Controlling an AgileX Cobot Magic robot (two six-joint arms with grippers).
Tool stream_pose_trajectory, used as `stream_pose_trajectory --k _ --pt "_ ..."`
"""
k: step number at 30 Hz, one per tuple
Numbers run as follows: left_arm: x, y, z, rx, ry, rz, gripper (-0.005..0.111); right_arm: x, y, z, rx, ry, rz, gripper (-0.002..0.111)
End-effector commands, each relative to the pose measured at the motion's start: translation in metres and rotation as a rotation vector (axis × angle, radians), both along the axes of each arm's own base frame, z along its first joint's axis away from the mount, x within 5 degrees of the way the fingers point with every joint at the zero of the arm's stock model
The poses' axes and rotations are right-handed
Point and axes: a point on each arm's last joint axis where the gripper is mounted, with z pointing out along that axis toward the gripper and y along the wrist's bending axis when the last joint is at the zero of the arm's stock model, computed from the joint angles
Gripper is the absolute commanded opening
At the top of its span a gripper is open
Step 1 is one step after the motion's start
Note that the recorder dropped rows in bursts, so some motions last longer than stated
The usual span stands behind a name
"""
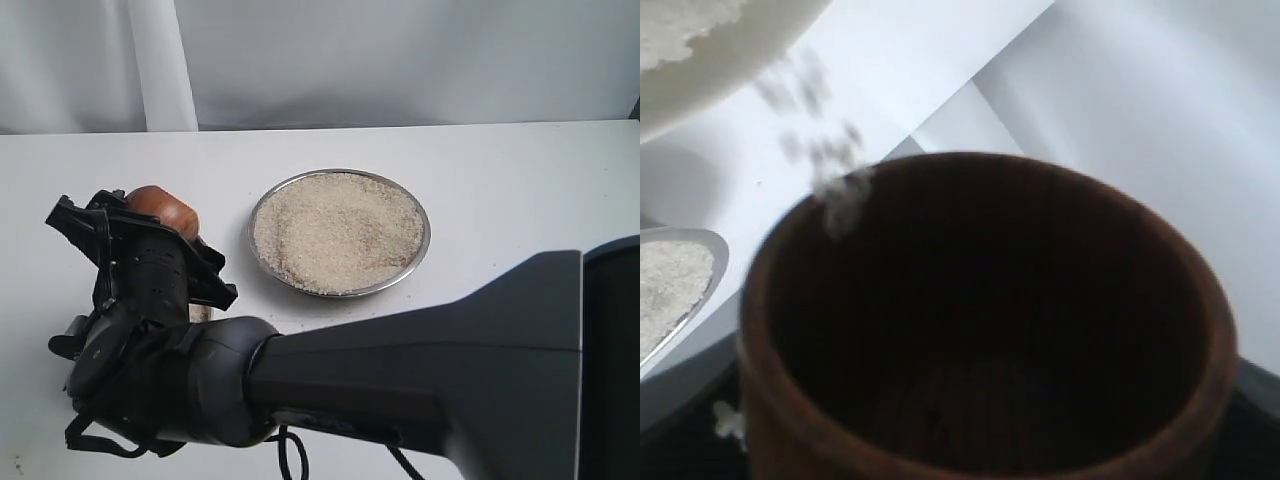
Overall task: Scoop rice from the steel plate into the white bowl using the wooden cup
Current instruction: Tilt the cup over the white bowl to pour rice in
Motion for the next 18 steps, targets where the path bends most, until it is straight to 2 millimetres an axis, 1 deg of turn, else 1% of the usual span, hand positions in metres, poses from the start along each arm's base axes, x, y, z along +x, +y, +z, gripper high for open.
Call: stream_pose_trajectory --k 1,5,10,13,18 --pt "0.0002 -0.0006 0.0001 -0.010 -0.006 -0.007 0.000 -0.0005 0.0003 0.0095 0.019 -0.018 0.004 0.000" --pt "0.0002 -0.0006 0.0001 -0.010 -0.006 -0.007 0.000 -0.0002 0.0007 0.0107 0.060 -0.007 -0.011 0.000" --pt "0.0002 -0.0006 0.0001 -0.010 -0.006 -0.007 0.000 -0.0003 0.0003 0.0098 0.062 0.005 -0.017 0.000" --pt "0.0002 -0.0006 0.0001 -0.010 -0.006 -0.007 0.000 -0.0007 -0.0013 0.0070 0.090 0.045 -0.046 0.000" --pt "0.0002 -0.0006 0.0001 -0.010 -0.006 -0.007 0.000 0.0007 -0.0022 0.0072 0.272 0.117 -0.104 0.000"
